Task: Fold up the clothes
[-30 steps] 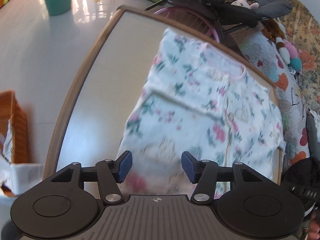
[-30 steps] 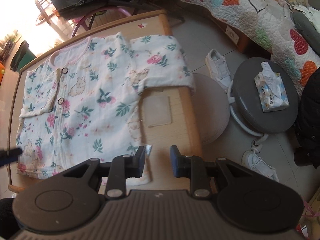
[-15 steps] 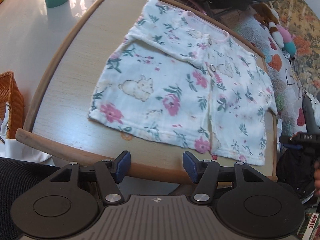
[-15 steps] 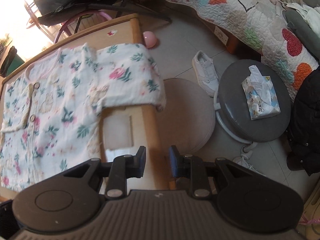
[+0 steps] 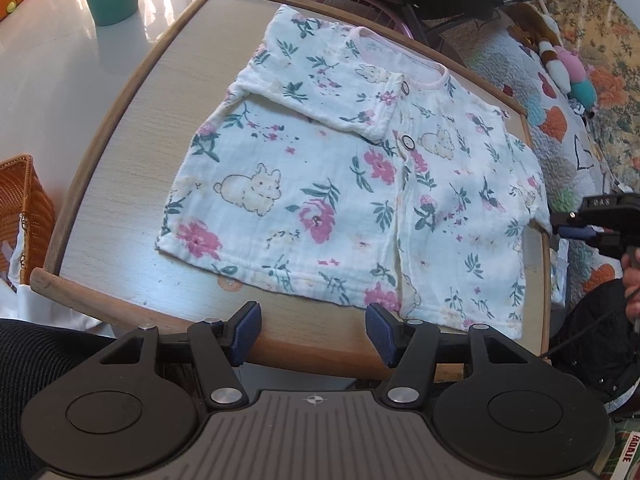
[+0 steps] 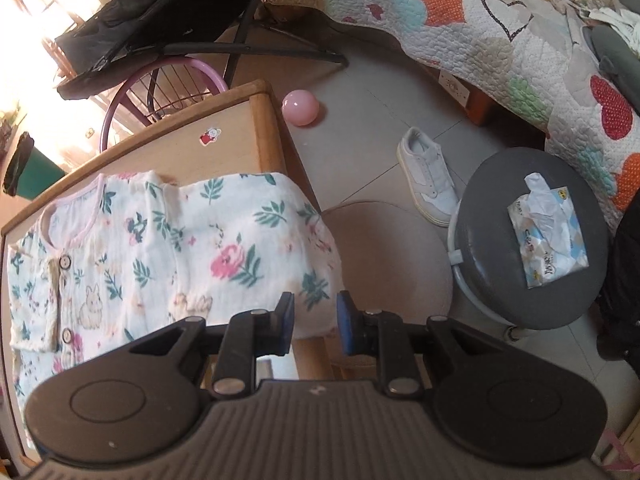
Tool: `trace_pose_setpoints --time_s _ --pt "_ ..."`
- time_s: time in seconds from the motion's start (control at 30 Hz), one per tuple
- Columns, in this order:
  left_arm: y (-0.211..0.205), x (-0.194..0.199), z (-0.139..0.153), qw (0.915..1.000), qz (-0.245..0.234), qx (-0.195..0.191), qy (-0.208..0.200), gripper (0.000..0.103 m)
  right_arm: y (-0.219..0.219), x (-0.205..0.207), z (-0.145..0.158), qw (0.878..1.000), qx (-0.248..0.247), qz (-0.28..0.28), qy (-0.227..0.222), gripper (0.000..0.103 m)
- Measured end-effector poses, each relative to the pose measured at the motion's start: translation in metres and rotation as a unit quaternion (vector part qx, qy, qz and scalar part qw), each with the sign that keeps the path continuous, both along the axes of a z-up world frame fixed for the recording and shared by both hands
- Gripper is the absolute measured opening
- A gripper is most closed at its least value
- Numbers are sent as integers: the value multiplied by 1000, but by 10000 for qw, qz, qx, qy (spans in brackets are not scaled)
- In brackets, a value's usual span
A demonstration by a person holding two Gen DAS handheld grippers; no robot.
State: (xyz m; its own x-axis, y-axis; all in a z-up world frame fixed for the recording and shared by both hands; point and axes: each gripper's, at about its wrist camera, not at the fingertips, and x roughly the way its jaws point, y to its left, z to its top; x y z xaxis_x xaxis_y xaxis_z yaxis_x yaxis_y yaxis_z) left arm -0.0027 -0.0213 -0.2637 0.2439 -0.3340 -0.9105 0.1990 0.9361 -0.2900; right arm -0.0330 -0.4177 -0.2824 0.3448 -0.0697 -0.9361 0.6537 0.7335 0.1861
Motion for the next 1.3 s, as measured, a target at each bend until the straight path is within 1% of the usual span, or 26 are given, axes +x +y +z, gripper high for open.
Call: trace_pose_setpoints --time_s 0.13,0.2,0.27,0.37,0.57,0.67,0.77,0.9,1.0,1.3 --pt "-2 -1 -2 10000 -40 89 -12 59 2 6 -4 10000 58 21 44 18" --pt "-2 -1 -3 9999 -56 161 -25 59 5 8 -4 10000 60 65 27 11" --pt "-2 -1 -4 9998 -66 184 -11 59 9 10 -2 9999 -22 121 77 9" --pt "0 -1 -4 9999 -24 159 -3 59 14 15 1 9995 -135 245 177 1" --pt "3 0 -3 9998 47 193 -49 59 24 18 7 9982 -318 465 212 1" --pt "6 0 -2 9999 80 131 -48 59 30 20 17 9971 -488 576 83 1" --pt "8 -1 -2 9998 116 124 -61 59 39 25 31 9943 -683 821 -83 1" --pt "9 -1 -1 9999 139 76 -64 59 59 37 46 9877 -852 1280 -266 1" --pt "11 -1 0 9998 154 40 -74 59 75 46 48 9829 -868 1596 -295 1" --pt "21 3 1 9995 290 -19 -83 59 116 64 36 9769 -577 2033 -316 1"
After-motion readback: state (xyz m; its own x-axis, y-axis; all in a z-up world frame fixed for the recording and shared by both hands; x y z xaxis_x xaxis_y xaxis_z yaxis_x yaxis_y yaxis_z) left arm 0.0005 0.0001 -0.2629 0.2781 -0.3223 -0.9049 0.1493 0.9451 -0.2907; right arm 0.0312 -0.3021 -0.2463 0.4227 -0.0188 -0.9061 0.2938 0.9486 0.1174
